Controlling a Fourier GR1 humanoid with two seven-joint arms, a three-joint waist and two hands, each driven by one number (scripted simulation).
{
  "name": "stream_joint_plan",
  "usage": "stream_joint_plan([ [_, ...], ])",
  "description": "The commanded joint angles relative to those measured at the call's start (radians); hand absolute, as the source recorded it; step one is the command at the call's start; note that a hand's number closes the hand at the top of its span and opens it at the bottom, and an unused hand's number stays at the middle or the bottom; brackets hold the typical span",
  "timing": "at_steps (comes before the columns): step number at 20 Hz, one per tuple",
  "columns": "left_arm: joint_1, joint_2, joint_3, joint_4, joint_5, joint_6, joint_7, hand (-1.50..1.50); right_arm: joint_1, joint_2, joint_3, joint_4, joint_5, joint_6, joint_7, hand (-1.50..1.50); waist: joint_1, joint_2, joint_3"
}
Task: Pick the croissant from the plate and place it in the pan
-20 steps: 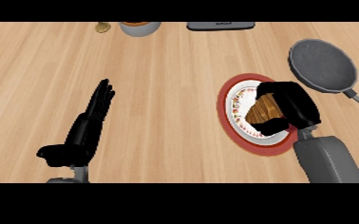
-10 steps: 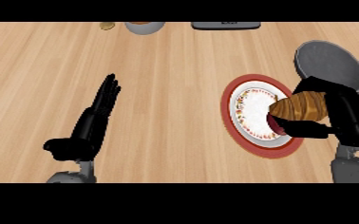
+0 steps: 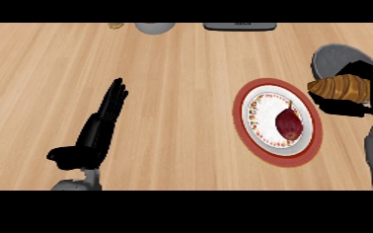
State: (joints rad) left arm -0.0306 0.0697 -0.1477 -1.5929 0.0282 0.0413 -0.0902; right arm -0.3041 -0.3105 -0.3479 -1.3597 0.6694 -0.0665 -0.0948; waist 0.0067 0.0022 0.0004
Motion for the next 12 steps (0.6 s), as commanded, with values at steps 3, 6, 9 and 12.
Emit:
stream_joint_plan([
  [3, 0.003, -0.004, -0.021, -0.009, -0.007, -0.015, 0.013, 0.0, -0.142, -0.092, -0.083, 0.349, 0.078, -0.237, -0.172, 1.5, 0.022, 0.007, 0.002],
  [6, -0.073, -0.009, 0.017, 0.042, 0.007, -0.01, 0.01, 0.0, -0.215, -0.142, -0.154, 0.522, 0.049, -0.342, -0.282, 1.5, 0.029, 0.014, 0.003],
  [9, -0.021, 0.001, -0.002, 0.044, -0.006, -0.031, -0.04, 0.0, -0.317, -0.173, -0.236, 0.645, -0.042, -0.371, -0.337, 1.5, 0.042, 0.017, 0.004],
  [12, -0.019, -0.023, -0.034, -0.001, -0.041, 0.007, -0.001, 0.0, -0.37, -0.251, -0.272, 0.818, -0.07, -0.364, -0.446, 1.5, 0.042, 0.015, 0.004],
])
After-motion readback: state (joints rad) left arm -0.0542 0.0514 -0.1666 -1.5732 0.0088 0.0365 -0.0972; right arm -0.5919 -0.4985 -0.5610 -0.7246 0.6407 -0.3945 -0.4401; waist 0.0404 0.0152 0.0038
